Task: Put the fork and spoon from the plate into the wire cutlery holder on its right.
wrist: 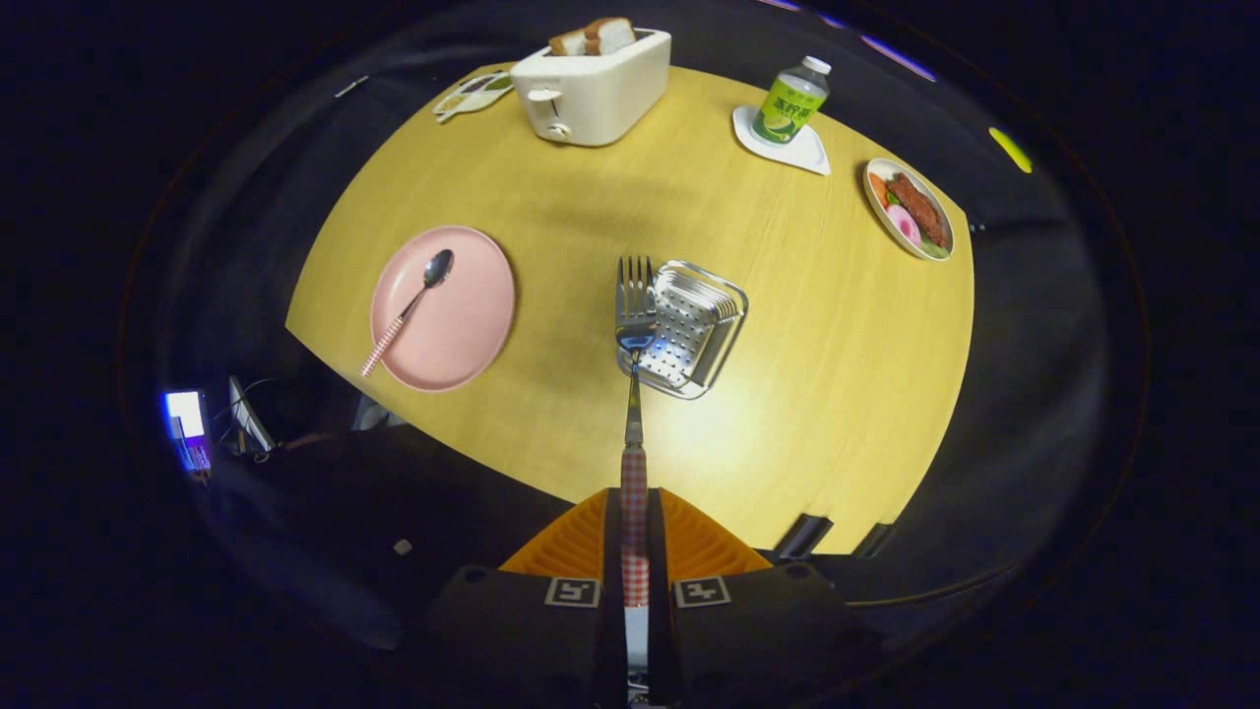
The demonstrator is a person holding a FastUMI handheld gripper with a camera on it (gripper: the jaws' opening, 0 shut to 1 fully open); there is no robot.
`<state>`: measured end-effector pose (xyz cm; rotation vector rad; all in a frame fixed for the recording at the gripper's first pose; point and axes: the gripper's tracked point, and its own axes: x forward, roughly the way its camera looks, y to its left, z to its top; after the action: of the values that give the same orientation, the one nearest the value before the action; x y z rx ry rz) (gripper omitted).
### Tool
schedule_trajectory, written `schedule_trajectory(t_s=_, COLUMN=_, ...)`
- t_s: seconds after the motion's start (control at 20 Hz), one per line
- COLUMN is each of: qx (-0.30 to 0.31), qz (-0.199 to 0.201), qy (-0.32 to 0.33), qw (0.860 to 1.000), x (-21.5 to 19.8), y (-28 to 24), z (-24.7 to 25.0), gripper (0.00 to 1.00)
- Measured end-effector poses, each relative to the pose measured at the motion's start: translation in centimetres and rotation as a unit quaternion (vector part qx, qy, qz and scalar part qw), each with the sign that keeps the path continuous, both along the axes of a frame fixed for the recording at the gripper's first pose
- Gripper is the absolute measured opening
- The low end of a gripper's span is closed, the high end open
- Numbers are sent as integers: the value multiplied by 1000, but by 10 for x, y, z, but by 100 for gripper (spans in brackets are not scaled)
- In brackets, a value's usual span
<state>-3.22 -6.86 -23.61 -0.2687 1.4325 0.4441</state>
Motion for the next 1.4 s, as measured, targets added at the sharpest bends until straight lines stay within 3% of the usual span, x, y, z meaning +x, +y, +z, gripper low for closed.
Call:
schedule_trajectory(t_s=0.3, qx=-78, qz=27, qy=136, qw=987, x=16, y=-20, z=-27, gripper=13)
schedule_trajectory(t_s=0.65, qx=-136, qz=52, qy=211, qw=967, x=34, y=-12, z=-46, gripper=13)
schedule_trajectory(t_s=1.0, qx=-111, qz=36, qy=169, qw=979, x=58, y=-1, z=-54, gripper=19)
schedule_trajectory(t_s=1.4, qx=-4, qz=3, qy=30, qw=1000, x=68, y=22, z=-2, gripper=22)
